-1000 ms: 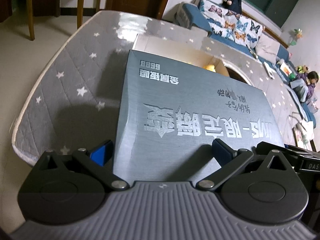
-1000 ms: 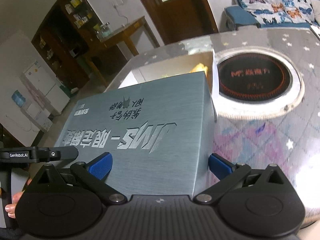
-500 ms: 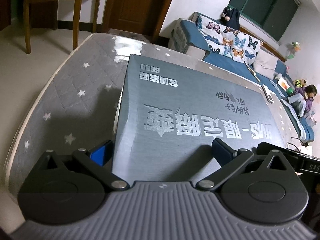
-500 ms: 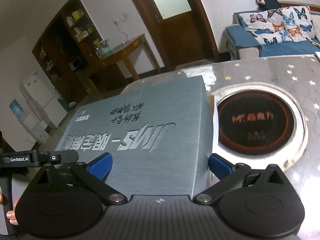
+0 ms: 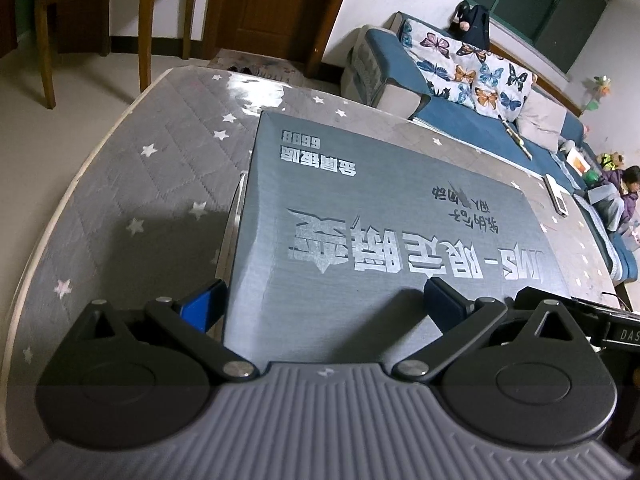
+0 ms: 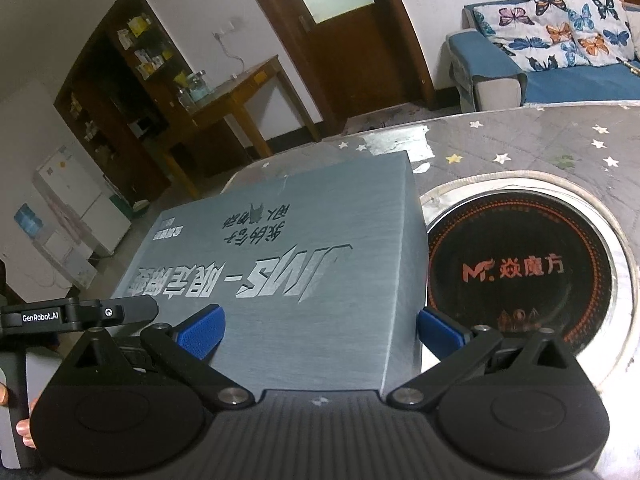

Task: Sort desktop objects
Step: 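Lower the grey lid with both grippers onto the white box opening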

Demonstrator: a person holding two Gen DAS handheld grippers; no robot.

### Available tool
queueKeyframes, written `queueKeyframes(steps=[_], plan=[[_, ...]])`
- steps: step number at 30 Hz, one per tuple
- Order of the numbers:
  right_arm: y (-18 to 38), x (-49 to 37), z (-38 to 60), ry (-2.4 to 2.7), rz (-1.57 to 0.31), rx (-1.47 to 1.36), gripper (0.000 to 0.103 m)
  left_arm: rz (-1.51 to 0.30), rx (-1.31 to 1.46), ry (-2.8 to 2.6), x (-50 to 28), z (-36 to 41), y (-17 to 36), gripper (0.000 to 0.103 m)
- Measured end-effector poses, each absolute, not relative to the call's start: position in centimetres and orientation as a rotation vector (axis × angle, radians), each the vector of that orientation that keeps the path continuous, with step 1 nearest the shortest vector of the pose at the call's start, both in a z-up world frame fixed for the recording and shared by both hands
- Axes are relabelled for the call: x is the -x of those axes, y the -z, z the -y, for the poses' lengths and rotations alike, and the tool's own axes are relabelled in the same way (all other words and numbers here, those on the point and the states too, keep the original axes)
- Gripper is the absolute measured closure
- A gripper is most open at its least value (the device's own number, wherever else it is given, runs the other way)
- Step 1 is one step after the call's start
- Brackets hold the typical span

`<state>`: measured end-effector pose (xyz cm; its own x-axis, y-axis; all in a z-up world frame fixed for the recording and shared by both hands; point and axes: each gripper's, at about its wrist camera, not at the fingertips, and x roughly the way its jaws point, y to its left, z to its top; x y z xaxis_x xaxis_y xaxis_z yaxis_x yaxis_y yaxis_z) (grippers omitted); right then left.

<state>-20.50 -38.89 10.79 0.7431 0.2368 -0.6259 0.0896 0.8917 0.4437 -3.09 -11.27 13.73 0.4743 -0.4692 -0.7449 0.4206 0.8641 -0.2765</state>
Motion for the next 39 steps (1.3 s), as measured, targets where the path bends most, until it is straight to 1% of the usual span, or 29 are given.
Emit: queueKeyframes(steps=[18,26,39], plan=[[-8.6,16.6,39.5,-0.105,-0.788,-0.496,0.0,-0.967,0.047,0.545,-0.6,11.5,-11.8,0.0],[-8.7,16.6,39.5,-0.108,-0.793,-0.5,0.0,-0.951,0.028,0.555,-0.4,11.3,-12.0,0.0],[-8.6,16.6,39.0,-0.093,-0.807,-0.504,0.0,-0.994,0.081,0.568,-1.5,10.0,-10.8,0.0]])
